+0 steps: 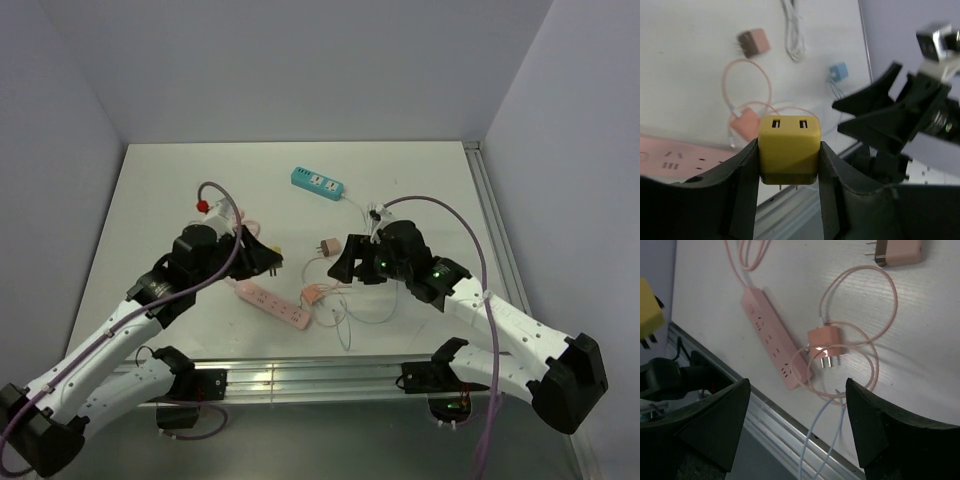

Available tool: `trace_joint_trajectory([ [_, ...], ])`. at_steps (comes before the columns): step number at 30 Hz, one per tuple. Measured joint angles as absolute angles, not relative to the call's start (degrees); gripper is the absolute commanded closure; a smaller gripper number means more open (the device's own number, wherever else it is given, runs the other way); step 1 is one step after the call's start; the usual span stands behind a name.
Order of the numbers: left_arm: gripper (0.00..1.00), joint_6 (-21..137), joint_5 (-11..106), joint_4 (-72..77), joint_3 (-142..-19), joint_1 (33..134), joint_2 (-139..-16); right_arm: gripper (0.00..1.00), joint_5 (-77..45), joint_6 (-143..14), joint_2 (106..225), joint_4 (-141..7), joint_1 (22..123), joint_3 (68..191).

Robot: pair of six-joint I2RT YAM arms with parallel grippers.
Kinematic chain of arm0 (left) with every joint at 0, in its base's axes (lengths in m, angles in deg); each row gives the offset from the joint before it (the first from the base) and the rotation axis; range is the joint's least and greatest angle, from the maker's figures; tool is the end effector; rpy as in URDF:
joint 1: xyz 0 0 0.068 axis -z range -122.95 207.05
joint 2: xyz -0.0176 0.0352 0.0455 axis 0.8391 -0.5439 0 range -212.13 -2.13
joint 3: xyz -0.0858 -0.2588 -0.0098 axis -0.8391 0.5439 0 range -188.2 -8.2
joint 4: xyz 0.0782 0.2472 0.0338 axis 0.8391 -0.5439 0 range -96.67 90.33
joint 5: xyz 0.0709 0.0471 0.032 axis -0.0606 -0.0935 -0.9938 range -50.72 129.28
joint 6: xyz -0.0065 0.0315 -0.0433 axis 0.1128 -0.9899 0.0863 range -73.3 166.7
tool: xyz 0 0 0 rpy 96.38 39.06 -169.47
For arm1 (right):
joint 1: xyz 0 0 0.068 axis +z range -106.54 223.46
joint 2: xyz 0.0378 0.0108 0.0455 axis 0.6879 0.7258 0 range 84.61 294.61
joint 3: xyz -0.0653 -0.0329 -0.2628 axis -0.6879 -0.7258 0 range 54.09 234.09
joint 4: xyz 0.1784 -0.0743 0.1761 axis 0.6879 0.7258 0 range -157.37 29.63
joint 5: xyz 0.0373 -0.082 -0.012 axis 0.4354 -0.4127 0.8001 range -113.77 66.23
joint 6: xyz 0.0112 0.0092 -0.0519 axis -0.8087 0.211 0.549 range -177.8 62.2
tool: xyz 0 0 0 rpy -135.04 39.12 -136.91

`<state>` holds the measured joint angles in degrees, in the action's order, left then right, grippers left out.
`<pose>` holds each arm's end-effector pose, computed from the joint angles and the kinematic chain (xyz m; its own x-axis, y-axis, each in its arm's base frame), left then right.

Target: Insert the plug

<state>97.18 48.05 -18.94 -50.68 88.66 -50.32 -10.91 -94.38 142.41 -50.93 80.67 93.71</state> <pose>0.1614 -0.1056 0.2995 -0.7193 -0.4524 -0.5272 0.1272 0.6603 -0.7402 0.1706 0.1395 0.2557 -0.8017 0.1207 -0.5854 -0.3209 0.7394 0.5919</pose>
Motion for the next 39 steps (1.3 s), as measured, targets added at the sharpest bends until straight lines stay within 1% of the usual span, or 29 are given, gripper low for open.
trace_joint_trajectory([
  [5, 1.00, 91.2, 43.1, -17.8, -52.4, 104.2, -52.3, 0.18, -8.7, -95.7, 138.8, -47.4, 80.8, 98.1],
  [9, 1.00, 85.3, 33.5, -16.8, -52.6, 119.3, -54.5, 0.18, -7.0, -94.8, 137.2, -41.4, 80.8, 104.9],
  [11, 1.00, 82.7, 29.0, -16.3, -52.6, 124.9, -54.9, 0.21, -6.3, -93.9, 136.3, -38.7, 80.8, 107.7],
  [12, 1.00, 80.2, 25.3, -15.5, -52.6, 130.0, -55.4, 0.22, -5.7, -93.5, 135.8, -37.8, 80.8, 108.5],
  [16, 1.00, 74.4, 15.4, -13.7, -52.8, 140.5, -57.2, 0.34, -0.4, -91.3, 135.0, -33.6, 80.8, 110.5],
  [20, 1.00, 69.7, 8.9, -12.0, -52.8, 145.1, -58.4, 0.35, 5.5, -89.8, 135.7, -29.9, 80.8, 110.6],
  [25, 1.00, 66.1, 4.2, -9.7, -52.8, 147.6, -58.8, 0.27, 11.2, -88.2, 135.6, -26.2, 80.8, 110.6],
  [29, 0.99, 64.0, 2.7, -8.9, -52.8, 148.4, -59.9, 0.26, 13.8, -87.5, 136.1, -24.8, 81.4, 110.6],
  [33, 1.00, 62.4, 2.6, -8.9, -52.8, 148.4, -60.7, 0.26, 15.5, -87.3, 137.9, -24.7, 83.5, 110.6],
  [37, 1.00, 61.4, 3.1, -8.8, -52.8, 148.4, -60.8, 0.30, 15.5, -87.3, 140.2, -24.7, 86.7, 110.9],
  [39, 1.00, 60.9, 3.6, -8.6, -52.8, 148.4, -60.8, 0.30, 15.4, -87.3, 141.4, -24.7, 88.2, 111.1],
])
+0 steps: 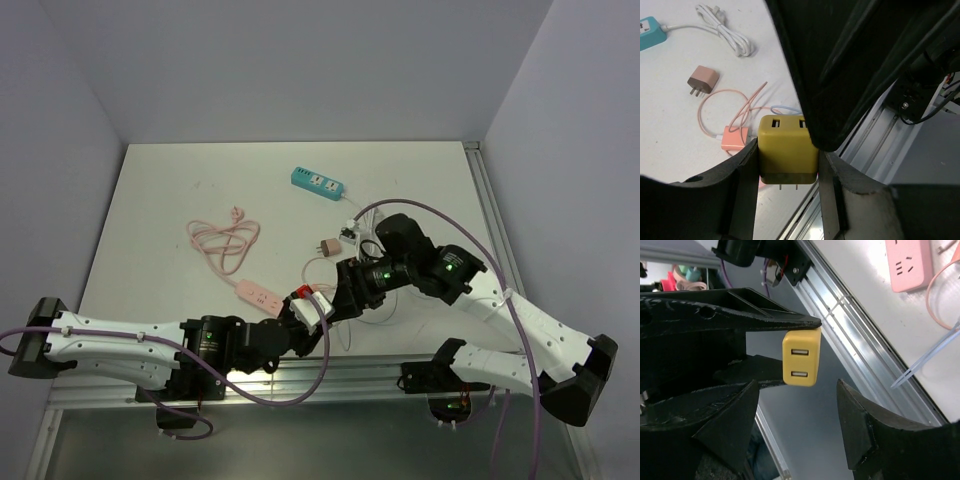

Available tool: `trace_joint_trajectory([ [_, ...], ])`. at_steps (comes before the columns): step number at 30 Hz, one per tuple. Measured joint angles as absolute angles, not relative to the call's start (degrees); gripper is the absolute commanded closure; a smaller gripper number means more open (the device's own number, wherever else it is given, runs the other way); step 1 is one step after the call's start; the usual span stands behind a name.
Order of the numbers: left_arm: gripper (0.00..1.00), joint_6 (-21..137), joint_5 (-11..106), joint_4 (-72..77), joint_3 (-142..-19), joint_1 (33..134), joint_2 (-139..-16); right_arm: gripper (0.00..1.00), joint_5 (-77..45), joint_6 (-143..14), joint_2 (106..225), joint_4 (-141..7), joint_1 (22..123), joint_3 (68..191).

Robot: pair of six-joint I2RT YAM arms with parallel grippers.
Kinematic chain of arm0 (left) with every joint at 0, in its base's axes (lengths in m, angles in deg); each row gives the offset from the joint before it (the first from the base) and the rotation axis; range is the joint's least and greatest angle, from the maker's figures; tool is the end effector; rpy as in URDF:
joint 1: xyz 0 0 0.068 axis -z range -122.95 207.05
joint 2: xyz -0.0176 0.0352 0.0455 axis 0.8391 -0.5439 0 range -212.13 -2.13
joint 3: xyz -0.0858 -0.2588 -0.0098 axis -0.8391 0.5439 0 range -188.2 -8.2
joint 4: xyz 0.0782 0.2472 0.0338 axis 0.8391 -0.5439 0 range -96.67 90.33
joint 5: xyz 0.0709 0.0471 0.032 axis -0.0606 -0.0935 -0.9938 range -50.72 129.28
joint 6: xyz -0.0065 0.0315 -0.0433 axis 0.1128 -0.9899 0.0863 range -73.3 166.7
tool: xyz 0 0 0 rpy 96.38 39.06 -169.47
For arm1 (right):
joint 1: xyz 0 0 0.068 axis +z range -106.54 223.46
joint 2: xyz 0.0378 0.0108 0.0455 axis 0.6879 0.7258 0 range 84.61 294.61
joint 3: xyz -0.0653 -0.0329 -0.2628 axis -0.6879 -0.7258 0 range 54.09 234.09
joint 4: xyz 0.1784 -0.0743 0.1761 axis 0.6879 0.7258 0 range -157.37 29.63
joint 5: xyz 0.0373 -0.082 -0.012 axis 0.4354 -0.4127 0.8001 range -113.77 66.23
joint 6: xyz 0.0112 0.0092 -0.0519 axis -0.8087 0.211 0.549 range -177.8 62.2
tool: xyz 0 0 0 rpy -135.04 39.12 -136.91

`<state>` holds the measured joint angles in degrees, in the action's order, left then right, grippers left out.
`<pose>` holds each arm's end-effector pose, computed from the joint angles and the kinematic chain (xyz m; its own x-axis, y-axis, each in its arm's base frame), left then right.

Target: Insert the plug

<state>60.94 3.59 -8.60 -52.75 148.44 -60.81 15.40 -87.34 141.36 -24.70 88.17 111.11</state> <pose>0.0153 -0.2302 0.2972 -0.1937 0.2524 -0.9480 0.8020 0.5973 -0.0048 0.1228 0.1532 0.3269 -0.8493 -0.3030 -0.4324 -0.5266 0.4278 0.7346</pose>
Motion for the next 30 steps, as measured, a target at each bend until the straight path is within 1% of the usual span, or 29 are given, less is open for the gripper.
trace_joint_trajectory([
  [8, 1.00, 60.9, 6.1, -8.5, -52.6, 148.6, -60.3, 0.34, 13.2, -87.3, 144.0, -24.5, 91.8, 112.4],
  [10, 0.99, 60.9, 6.6, -8.5, -52.6, 148.6, -60.3, 0.37, 12.8, -87.3, 144.5, -24.5, 92.4, 113.0],
  [14, 1.00, 60.9, 7.0, -8.5, -52.6, 148.6, -60.2, 0.39, 12.5, -87.4, 145.9, -24.5, 93.5, 113.7],
  [17, 1.00, 60.9, 7.1, -8.5, -52.6, 148.6, -60.2, 0.44, 12.1, -87.5, 146.8, -24.6, 94.4, 113.7],
  [19, 1.00, 60.9, 7.1, -8.5, -52.5, 148.6, -60.0, 0.61, 11.9, -87.5, 147.3, -24.6, 94.8, 113.7],
  [20, 1.00, 60.9, 7.1, -8.5, -52.4, 148.6, -59.8, 0.74, 11.4, -87.4, 147.6, -24.7, 95.1, 113.7],
  [21, 1.00, 60.9, 7.1, -8.9, -52.4, 148.6, -59.4, 1.00, 10.9, -88.3, 147.8, -24.5, 95.1, 113.7],
  [22, 0.98, 60.8, 7.0, -9.0, -52.2, 148.6, -59.0, 1.00, 10.7, -88.9, 147.9, -24.7, 95.1, 113.7],
  [23, 0.93, 60.9, 7.0, -9.1, -52.0, 148.6, -58.8, 1.00, 10.5, -89.1, 148.0, -24.9, 95.3, 113.7],
  [24, 0.81, 61.1, 7.0, -9.3, -51.9, 148.6, -58.5, 1.00, 10.3, -89.2, 148.1, -25.1, 95.5, 113.7],
  [26, 0.64, 61.6, 6.9, -9.9, -51.7, 148.6, -58.1, 1.00, 9.6, -89.5, 148.4, -25.5, 96.1, 113.7],
  [28, 0.38, 62.7, 6.4, -10.3, -51.5, 148.6, -57.3, 1.00, 8.6, -89.9, 148.7, -25.8, 96.5, 113.9],
  [29, 0.35, 63.2, 6.0, -10.9, -51.5, 148.6, -56.8, 1.00, 8.0, -89.9, 148.9, -26.0, 96.7, 114.2],
  [30, 0.23, 64.3, 5.6, -11.3, -51.3, 148.6, -55.9, 1.00, 6.2, -89.3, 149.2, -25.7, 97.0, 114.6],
])
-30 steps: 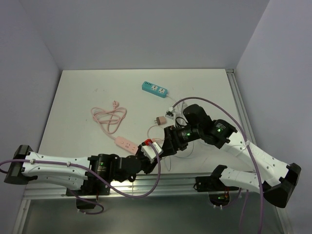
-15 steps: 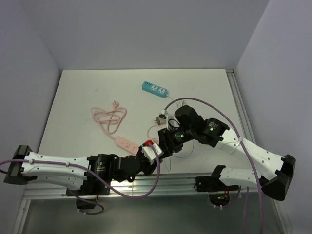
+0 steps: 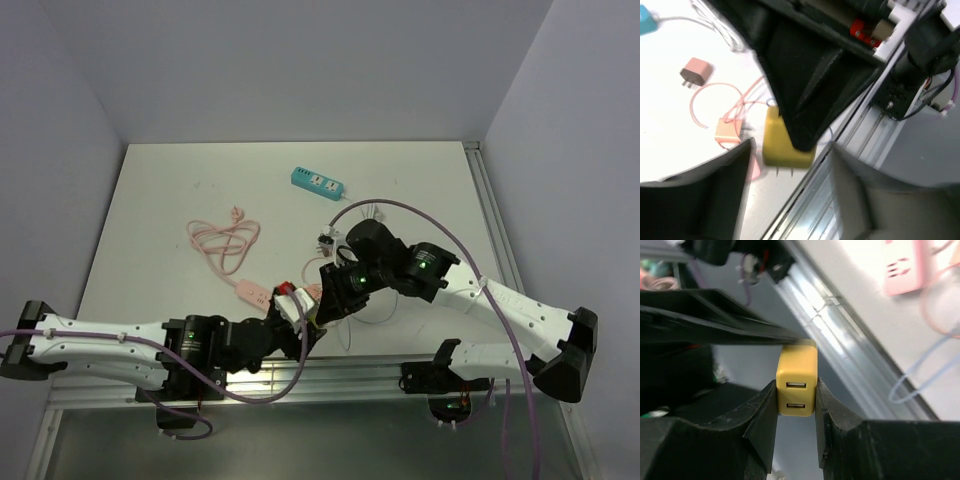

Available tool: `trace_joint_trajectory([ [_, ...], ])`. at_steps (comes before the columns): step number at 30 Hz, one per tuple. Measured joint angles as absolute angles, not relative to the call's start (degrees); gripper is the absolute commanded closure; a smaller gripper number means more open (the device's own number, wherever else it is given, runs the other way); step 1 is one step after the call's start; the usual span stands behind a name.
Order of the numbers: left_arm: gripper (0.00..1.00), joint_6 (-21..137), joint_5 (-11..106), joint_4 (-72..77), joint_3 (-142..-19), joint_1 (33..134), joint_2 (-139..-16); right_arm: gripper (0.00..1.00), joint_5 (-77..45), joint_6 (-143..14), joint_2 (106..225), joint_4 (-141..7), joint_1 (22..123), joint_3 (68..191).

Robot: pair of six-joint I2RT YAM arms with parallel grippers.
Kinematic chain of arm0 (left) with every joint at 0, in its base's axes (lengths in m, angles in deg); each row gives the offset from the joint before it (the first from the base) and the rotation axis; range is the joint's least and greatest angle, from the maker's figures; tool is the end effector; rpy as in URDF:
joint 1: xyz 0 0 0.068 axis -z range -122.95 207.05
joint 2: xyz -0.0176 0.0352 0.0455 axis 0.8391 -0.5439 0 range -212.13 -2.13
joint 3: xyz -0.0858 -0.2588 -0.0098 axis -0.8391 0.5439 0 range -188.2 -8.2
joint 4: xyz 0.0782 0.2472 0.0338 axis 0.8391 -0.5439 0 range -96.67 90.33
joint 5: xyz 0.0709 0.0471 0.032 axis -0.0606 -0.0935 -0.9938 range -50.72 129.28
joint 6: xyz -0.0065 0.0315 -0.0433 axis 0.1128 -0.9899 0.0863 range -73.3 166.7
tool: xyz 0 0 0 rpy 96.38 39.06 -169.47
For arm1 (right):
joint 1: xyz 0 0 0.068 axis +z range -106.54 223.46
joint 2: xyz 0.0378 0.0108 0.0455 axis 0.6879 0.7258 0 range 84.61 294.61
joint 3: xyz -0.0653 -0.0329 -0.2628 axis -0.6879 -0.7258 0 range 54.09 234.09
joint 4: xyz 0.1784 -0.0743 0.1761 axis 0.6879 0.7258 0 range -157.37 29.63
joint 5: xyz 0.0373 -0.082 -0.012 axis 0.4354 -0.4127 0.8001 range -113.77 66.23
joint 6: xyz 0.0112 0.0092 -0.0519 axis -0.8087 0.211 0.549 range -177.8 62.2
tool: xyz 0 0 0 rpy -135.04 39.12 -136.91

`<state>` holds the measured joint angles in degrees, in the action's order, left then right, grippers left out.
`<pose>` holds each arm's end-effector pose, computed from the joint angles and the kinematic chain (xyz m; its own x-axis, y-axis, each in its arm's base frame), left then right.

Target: Insert the plug

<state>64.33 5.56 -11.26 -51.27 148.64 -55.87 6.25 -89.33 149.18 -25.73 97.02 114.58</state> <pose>0.0140 -0.2121 0.3008 -0.2461 0.2124 -0.9457 0.8092 0.5821 -0.0798 0.1214 0.1944 0.3193 -0.8352 -0.3690 -0.4076 -0.5482 0.5001 0.6704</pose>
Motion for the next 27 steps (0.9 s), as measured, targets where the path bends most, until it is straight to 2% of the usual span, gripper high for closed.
trace_joint_trajectory([
  [10, 0.05, 76.7, -1.0, -15.1, -46.4, 146.8, -36.2, 1.00, -12.8, -85.1, 153.6, -24.6, 97.0, 116.4],
  [11, 0.05, 78.5, -1.6, -16.1, -46.2, 146.0, -34.6, 1.00, -14.1, -84.8, 154.1, -24.7, 97.0, 116.4],
  [15, 0.17, 88.2, -4.7, -22.8, -46.8, 141.3, -31.4, 1.00, -16.0, -83.5, 157.6, -26.1, 97.1, 116.9],
  [17, 0.19, 92.6, -5.1, -27.4, -48.5, 138.3, -32.6, 1.00, -16.4, -82.4, 160.0, -27.3, 97.3, 117.0],
  [20, 0.20, 95.8, -3.1, -32.2, -51.9, 130.3, -37.2, 1.00, -17.9, -80.6, 163.4, -28.9, 98.4, 117.1],
  [23, 0.24, 95.2, 3.9, -33.4, -54.2, 116.5, -43.2, 1.00, -20.0, -78.6, 166.4, -29.2, 100.2, 118.1],
  [27, 0.22, 92.4, 14.2, -33.2, -54.6, 98.6, -49.6, 1.00, -22.5, -76.5, 170.2, -28.7, 102.5, 121.8],
])
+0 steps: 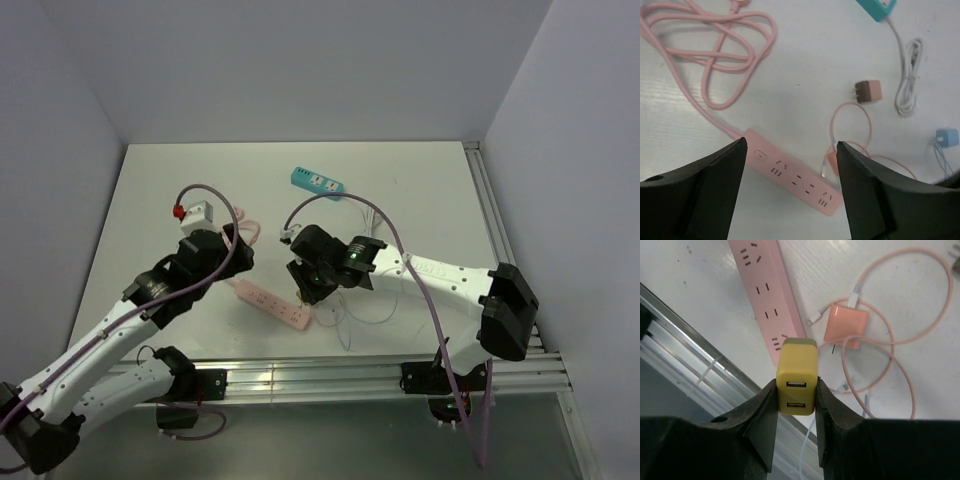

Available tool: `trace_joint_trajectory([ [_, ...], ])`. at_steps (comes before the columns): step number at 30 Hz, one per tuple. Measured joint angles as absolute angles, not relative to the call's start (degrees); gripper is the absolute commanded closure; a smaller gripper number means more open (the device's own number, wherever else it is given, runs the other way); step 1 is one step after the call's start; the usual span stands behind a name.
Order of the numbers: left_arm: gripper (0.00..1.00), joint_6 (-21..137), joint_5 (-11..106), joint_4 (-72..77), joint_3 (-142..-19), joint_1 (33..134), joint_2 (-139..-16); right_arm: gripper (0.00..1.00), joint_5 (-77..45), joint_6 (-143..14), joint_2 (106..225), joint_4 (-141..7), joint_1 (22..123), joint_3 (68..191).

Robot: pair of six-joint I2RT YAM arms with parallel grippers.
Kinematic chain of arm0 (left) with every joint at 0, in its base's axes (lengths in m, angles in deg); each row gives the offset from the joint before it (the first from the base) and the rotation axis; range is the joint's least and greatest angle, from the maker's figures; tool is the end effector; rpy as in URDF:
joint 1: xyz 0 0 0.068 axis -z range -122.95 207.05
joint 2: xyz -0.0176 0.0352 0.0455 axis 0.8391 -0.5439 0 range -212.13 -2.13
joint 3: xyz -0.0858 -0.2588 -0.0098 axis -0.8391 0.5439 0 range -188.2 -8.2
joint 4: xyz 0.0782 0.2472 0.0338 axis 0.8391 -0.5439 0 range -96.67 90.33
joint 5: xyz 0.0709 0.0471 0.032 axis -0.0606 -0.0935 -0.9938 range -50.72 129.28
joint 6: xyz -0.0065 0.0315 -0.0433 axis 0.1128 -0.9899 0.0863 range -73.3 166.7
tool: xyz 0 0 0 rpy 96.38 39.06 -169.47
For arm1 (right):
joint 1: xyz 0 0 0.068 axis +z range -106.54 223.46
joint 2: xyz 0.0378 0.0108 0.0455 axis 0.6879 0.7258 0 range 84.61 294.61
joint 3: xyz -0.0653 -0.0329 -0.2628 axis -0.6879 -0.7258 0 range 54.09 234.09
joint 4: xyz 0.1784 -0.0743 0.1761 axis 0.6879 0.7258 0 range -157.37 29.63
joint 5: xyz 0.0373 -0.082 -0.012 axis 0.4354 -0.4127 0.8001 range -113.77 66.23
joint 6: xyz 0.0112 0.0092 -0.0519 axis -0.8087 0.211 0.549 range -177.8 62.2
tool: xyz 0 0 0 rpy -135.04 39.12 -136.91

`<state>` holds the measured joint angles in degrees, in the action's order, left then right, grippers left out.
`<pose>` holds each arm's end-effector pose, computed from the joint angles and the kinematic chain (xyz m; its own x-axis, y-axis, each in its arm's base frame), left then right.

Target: Insert the plug

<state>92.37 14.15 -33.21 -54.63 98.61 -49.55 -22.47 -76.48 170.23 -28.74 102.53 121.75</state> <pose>0.1410 -0.1046 0.3035 -0.5388 -0.3878 -0.7479 -0.0665 0.9046 -0.4211 0.1595 0.2678 0.2667 -0.6832 -0.5173 -0.5153 -0.6811 0.7060 0.1942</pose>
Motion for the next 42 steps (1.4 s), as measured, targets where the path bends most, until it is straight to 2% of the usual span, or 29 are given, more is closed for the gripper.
trace_joint_trajectory([
  [3, 0.24, 91.5, 19.7, -33.0, -54.7, 89.7, -52.0, 1.00, -24.9, -75.4, 173.1, -28.0, 104.3, 124.9],
  [7, 0.27, 92.2, 22.8, -33.0, -54.7, 82.7, -53.1, 1.00, -27.5, -73.5, 176.0, -26.2, 107.1, 127.3],
  [15, 0.11, 97.2, 23.1, -36.1, -54.8, 76.6, -50.3, 1.00, -28.2, -68.1, 179.0, -23.3, 110.2, 128.5],
  [26, 0.05, 100.1, 23.0, -40.8, -55.2, 75.6, -47.8, 1.00, -28.5, -66.9, 183.7, -20.3, 112.0, 131.4],
  [42, 0.05, 100.4, 23.6, -40.7, -55.1, 75.6, -46.2, 1.00, -28.7, -67.4, 185.3, -20.6, 112.5, 132.1],
])
